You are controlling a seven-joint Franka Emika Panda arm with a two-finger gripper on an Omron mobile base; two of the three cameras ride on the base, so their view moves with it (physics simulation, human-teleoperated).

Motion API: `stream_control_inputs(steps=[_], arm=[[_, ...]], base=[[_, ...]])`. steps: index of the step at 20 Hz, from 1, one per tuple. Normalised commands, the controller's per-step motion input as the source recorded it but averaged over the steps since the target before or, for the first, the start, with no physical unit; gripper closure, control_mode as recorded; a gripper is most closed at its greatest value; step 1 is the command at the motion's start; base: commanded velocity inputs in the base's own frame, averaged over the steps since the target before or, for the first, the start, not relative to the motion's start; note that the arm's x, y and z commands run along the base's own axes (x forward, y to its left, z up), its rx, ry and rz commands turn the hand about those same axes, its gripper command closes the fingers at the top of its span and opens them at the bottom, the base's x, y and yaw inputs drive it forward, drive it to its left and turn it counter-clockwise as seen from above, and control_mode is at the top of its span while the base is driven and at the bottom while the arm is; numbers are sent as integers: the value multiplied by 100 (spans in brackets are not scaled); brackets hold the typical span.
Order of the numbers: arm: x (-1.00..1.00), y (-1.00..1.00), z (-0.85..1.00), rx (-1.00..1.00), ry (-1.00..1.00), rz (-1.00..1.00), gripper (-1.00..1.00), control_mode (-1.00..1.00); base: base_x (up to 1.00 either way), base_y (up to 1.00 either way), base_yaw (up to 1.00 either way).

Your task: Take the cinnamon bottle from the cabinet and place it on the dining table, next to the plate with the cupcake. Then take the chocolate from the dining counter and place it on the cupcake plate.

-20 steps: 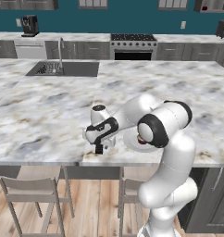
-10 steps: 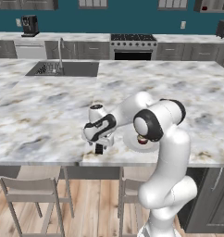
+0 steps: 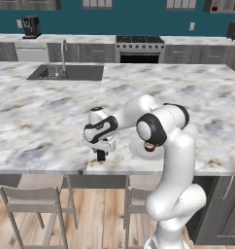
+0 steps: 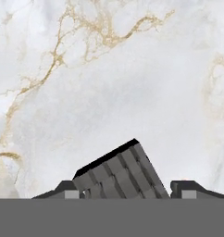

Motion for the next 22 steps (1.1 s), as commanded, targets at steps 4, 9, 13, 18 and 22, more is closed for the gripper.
stream_control_inputs(steps=[4,9,13,18,22], arm=[[-24,0,-52,-8,0,-6,100,-100],[-27,-3,-44,-3,-3,-9,100,-100],[-14,-23,5,2,-7,-4,100,-100],[-14,-43,34,3,-2,0,100,-100],[-12,-54,30,2,0,1,100,-100]], base=[[0,0,0],[0,0,0],[0,0,0],[0,0,0],[0,0,0]])
